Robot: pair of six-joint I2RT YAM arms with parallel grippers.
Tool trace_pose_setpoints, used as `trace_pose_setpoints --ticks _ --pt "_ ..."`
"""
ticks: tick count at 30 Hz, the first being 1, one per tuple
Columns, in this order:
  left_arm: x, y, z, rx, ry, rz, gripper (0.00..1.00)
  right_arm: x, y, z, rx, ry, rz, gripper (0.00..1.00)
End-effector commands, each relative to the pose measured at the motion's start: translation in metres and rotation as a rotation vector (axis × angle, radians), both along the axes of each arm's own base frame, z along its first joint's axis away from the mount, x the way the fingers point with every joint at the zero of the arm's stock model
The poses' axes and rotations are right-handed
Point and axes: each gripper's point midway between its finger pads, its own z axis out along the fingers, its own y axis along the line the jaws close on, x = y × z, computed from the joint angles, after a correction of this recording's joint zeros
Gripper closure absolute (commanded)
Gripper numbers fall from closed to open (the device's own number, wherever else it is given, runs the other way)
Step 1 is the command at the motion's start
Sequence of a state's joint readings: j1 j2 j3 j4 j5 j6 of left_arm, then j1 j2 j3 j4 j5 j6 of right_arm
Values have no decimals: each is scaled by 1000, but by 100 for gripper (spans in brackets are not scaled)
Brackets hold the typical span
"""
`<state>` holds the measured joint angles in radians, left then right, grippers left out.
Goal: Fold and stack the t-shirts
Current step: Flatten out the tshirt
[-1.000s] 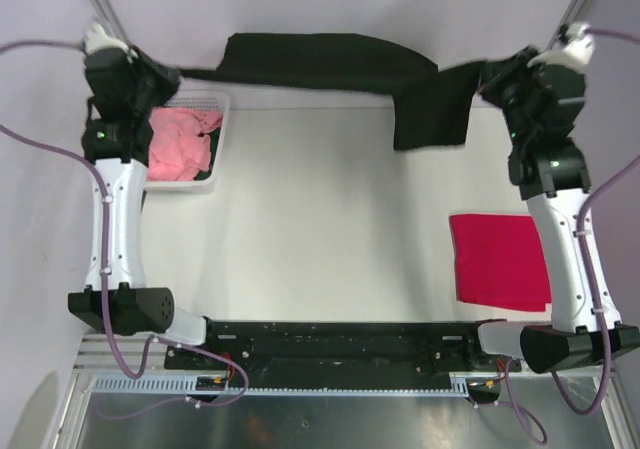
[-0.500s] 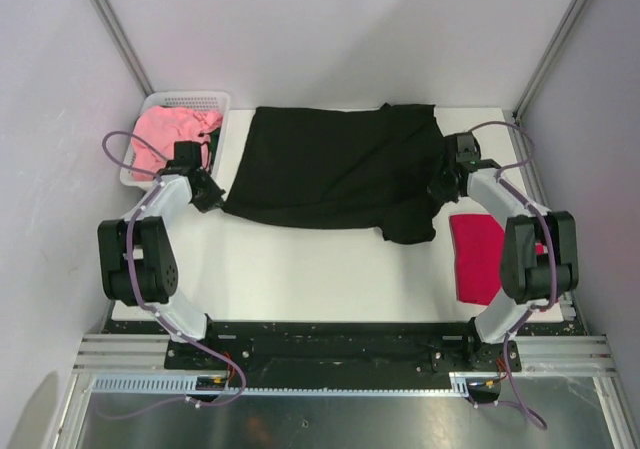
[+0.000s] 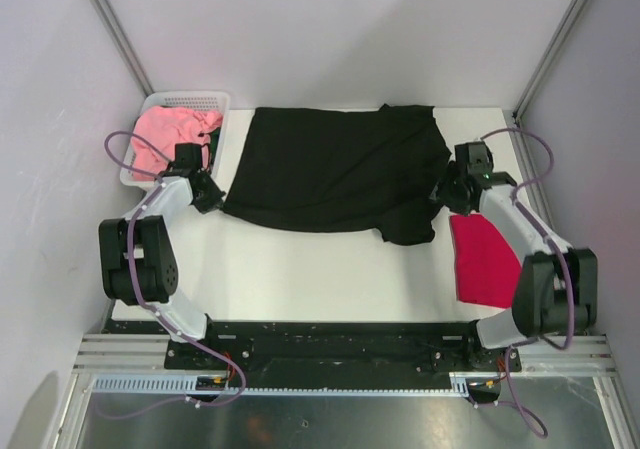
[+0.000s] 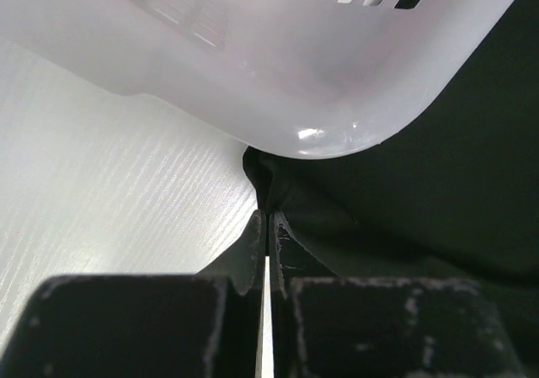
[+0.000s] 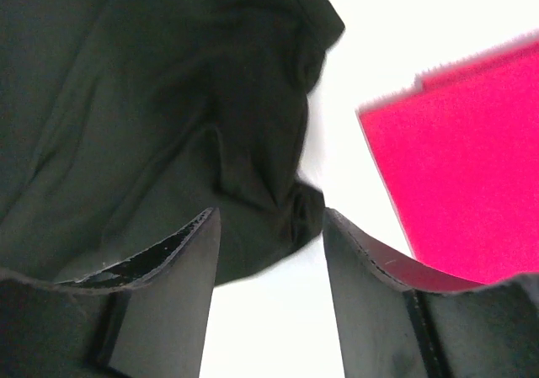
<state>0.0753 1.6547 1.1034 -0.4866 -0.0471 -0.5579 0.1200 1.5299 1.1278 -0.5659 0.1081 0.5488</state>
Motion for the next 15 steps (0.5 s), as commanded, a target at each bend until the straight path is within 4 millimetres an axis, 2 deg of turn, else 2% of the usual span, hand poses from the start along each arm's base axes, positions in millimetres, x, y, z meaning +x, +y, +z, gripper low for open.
trace_pose_setpoints --ticks 1,4,7,12,15 --pt "5 -2 19 4 -67 -30 100 -40 -5 1 15 -17 -26 47" --pt "6 -5 20 -3 -72 -37 100 -57 -6 -15 22 -20 -28 56" --pt "6 -6 19 -7 -71 -42 100 -65 -2 -34 33 5 -7 60" --pt "6 -8 16 -15 -62 -46 100 -55 7 -57 29 26 29 59" --pt "7 -8 16 -13 -66 -49 100 -46 12 -64 31 30 43 58"
